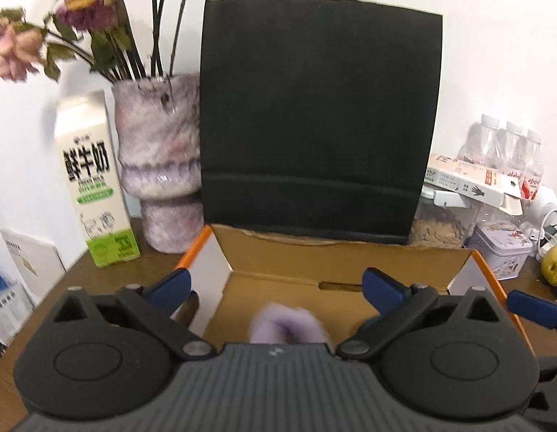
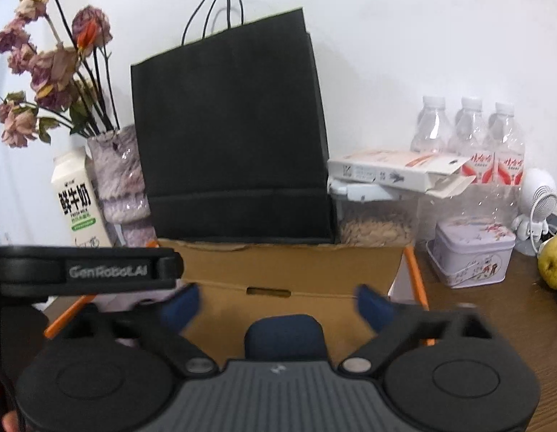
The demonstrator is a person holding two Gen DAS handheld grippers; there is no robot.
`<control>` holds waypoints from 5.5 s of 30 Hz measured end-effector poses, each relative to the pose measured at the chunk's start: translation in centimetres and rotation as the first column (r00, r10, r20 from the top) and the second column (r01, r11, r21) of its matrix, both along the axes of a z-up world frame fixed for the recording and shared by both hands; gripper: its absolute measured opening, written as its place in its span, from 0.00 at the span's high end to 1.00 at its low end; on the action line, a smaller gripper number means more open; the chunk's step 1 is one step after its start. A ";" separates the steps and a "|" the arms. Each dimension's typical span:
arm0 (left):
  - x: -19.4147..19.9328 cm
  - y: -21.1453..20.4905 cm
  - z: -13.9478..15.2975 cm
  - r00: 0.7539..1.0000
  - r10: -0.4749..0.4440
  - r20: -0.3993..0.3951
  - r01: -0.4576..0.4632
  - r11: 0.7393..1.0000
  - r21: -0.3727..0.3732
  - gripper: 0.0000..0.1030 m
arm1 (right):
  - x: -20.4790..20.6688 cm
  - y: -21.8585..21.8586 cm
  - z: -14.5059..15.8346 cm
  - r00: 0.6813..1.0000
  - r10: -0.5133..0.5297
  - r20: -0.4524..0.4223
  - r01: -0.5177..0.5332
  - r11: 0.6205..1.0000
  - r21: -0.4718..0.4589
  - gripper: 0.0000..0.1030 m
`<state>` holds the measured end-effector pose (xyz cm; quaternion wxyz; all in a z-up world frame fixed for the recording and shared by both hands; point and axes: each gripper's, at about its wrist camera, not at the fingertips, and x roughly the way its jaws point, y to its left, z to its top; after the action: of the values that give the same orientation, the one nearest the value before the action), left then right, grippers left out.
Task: Organize objects
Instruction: 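Open both grippers to drop the headband and pouch into the box, then withdraw both tools from the box back toward the table items, then close the left gripper on the coiled cable while the right gripper approaches the lavender bag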
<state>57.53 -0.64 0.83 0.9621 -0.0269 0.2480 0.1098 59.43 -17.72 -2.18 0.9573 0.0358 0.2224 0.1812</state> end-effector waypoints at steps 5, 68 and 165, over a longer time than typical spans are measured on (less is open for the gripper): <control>-0.4 0.2 0.3 1.000 0.007 0.004 -0.006 1.000 -0.002 0.00 | 0.0 -0.3 0.3 1.000 0.001 -0.002 -0.001 1.000 0.000 0.00; -30.1 1.9 5.9 0.986 -0.009 0.165 0.010 1.000 -0.008 0.00 | -28.8 -1.1 7.1 0.987 -0.004 0.161 0.020 0.995 -0.096 0.00; -34.7 -0.4 -8.1 0.959 -0.280 -0.033 0.280 0.960 -0.014 0.11 | -32.6 -5.5 -4.9 0.999 0.038 -0.031 -0.039 0.999 -0.014 0.11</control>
<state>22.83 -1.00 -7.29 0.9634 0.0059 0.2664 -0.0281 26.79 -23.22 -7.08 0.9504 0.0273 0.2389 0.1974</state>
